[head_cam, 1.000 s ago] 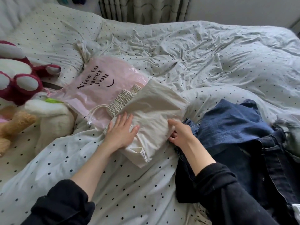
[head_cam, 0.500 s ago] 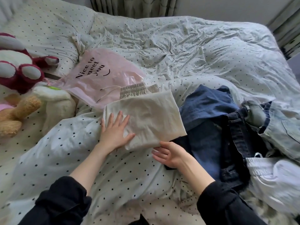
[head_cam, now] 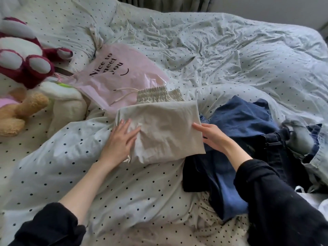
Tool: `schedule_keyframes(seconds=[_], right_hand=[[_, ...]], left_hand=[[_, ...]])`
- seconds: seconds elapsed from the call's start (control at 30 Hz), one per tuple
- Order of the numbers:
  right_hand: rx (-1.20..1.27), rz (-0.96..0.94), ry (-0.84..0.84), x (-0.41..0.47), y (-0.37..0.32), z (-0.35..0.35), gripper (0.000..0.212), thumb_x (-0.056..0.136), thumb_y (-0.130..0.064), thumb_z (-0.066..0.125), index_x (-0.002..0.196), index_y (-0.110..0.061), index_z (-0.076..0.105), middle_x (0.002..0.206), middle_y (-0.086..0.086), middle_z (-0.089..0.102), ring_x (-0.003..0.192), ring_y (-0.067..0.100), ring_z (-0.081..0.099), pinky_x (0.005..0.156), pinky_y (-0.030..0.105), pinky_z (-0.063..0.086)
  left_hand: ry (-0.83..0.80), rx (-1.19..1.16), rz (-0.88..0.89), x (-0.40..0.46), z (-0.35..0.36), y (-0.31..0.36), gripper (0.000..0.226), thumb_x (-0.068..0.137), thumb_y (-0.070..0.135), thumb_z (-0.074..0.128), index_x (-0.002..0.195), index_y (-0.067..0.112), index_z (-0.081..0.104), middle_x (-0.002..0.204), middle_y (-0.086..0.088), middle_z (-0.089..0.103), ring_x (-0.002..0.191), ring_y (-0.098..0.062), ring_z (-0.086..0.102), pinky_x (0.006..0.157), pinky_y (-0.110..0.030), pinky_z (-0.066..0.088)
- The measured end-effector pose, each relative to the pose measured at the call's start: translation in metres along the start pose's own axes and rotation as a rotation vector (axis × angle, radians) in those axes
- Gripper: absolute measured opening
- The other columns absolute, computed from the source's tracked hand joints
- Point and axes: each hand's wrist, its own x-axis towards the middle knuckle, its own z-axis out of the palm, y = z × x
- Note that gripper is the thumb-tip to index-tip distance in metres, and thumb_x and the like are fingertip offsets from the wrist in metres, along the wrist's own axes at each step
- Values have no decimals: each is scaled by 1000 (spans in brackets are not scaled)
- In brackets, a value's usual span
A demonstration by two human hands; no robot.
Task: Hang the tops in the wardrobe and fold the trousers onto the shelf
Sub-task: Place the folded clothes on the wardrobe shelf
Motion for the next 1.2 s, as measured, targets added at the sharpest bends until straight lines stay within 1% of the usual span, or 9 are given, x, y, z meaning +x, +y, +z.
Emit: schedule_keyframes(seconds=[0.13, 0.2, 0.4, 0.6, 0.77, 0.87, 0.93, 1.07, 1.2], right_hand=[[29, 89, -78, 19, -6, -6, 33, 87, -25, 65, 114, -5, 65, 107, 6, 71, 100, 19, 65, 87, 33, 50], [8, 117, -112, 22, -7, -6, 27, 88, -25, 64, 109, -8, 66, 103, 5, 71, 95, 19, 65, 84, 33, 51], [-38, 152, -166, 26, -1, -10, 35, 85, -32, 64, 112, -9, 64, 112, 9, 69, 106, 26, 63, 92, 39, 50], [-50, 92, -221, 24, 3, -3, 33, 85, -30, 64, 112, -12, 64, 112, 4, 69, 104, 18, 65, 90, 32, 48], [-237, -91, 170, 11, 10, 10, 23, 84, -30, 67, 100, -12, 69, 101, 2, 71, 95, 18, 65, 89, 38, 52], [-274, -170, 509, -21, 28, 19, 19, 86, -28, 63, 99, -16, 68, 98, -4, 67, 94, 14, 62, 89, 31, 48], [-135, -71, 595, -36, 46, 26, 17, 84, -26, 63, 93, -13, 68, 90, 1, 68, 85, 17, 64, 86, 36, 52], [431, 400, 252, -46, 66, 47, 28, 90, -24, 62, 106, -2, 56, 102, 14, 61, 93, 26, 61, 81, 39, 53], [795, 454, 39, -38, 70, 69, 28, 94, -26, 56, 115, -8, 55, 112, 11, 59, 102, 24, 56, 95, 52, 38]], left_hand=[[322, -280, -433, -11, -14, -6, 56, 82, 16, 71, 134, 12, 51, 127, -11, 46, 111, -26, 52, 102, -38, 41], [315, -397, -656, -9, -21, -6, 58, 77, 20, 77, 128, 8, 53, 113, -7, 55, 94, -19, 55, 90, -28, 44], [147, -742, -837, 1, -26, -16, 26, 76, 14, 76, 98, 4, 70, 91, -9, 70, 87, -25, 67, 86, -41, 54], [70, -883, -808, 16, -38, -23, 50, 81, 14, 73, 126, 2, 55, 111, -15, 66, 88, -22, 65, 80, -34, 54], [86, -224, -471, 80, -49, -16, 84, 67, 42, 80, 137, 12, 44, 133, -12, 50, 121, -29, 48, 101, -42, 41], [-68, 89, -166, 123, -43, 11, 89, 70, 55, 73, 142, 19, 36, 145, -9, 39, 133, -30, 36, 108, -44, 32], [-186, 160, -72, 144, -33, 27, 96, 70, 58, 71, 146, 16, 30, 148, -12, 34, 135, -29, 33, 110, -44, 28], [-368, 33, -58, 165, -24, 36, 100, 65, 56, 75, 144, 13, 35, 146, -11, 40, 133, -24, 39, 110, -35, 31], [-463, -16, -173, 164, -25, 27, 90, 68, 51, 77, 142, 16, 40, 143, -6, 46, 127, -20, 47, 107, -30, 35]])
